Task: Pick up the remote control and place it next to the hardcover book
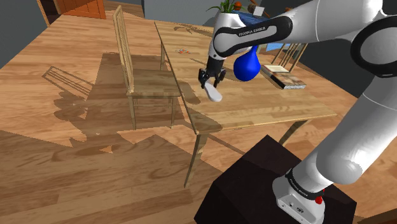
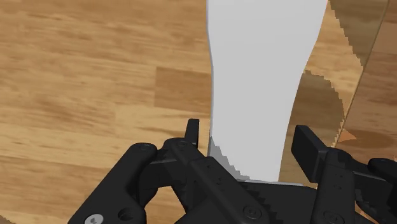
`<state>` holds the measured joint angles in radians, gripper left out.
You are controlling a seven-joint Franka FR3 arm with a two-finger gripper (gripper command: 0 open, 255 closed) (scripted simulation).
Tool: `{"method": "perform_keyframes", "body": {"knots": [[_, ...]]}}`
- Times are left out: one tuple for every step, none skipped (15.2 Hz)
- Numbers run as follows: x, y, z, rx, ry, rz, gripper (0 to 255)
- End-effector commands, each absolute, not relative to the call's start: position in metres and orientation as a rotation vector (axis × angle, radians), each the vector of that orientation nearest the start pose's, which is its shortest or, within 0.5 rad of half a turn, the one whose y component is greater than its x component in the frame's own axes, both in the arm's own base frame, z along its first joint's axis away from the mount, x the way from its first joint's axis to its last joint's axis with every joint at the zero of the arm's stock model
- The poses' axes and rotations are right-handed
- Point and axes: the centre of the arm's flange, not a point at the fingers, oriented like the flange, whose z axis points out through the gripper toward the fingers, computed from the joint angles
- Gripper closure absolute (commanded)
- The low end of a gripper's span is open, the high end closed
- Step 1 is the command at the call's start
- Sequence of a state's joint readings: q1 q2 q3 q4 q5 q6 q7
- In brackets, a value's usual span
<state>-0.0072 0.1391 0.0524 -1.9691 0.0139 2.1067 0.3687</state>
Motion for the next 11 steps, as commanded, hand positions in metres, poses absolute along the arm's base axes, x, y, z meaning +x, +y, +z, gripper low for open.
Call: {"method": "perform_keyframes", "body": {"knots": [[0.584,0.027,0.413,-3.080,0.515,0.008,255],[0.584,0.027,0.418,-3.080,0.515,0.008,255],[0.584,0.027,0.423,-3.080,0.515,0.008,255],[0.584,0.027,0.429,-3.080,0.515,0.008,255],[0.584,0.027,0.434,-3.080,0.515,0.008,255],[0.584,0.027,0.434,-3.080,0.515,0.008,255],[0.578,0.015,0.434,-3.080,0.515,0.008,255],[0.573,0.003,0.435,-3.080,0.515,0.008,255],[0.567,-0.009,0.435,-3.080,0.515,0.008,255],[0.561,-0.021,0.435,-3.080,0.515,0.008,255],[0.555,-0.032,0.435,-3.080,0.515,0.008,255]]}}
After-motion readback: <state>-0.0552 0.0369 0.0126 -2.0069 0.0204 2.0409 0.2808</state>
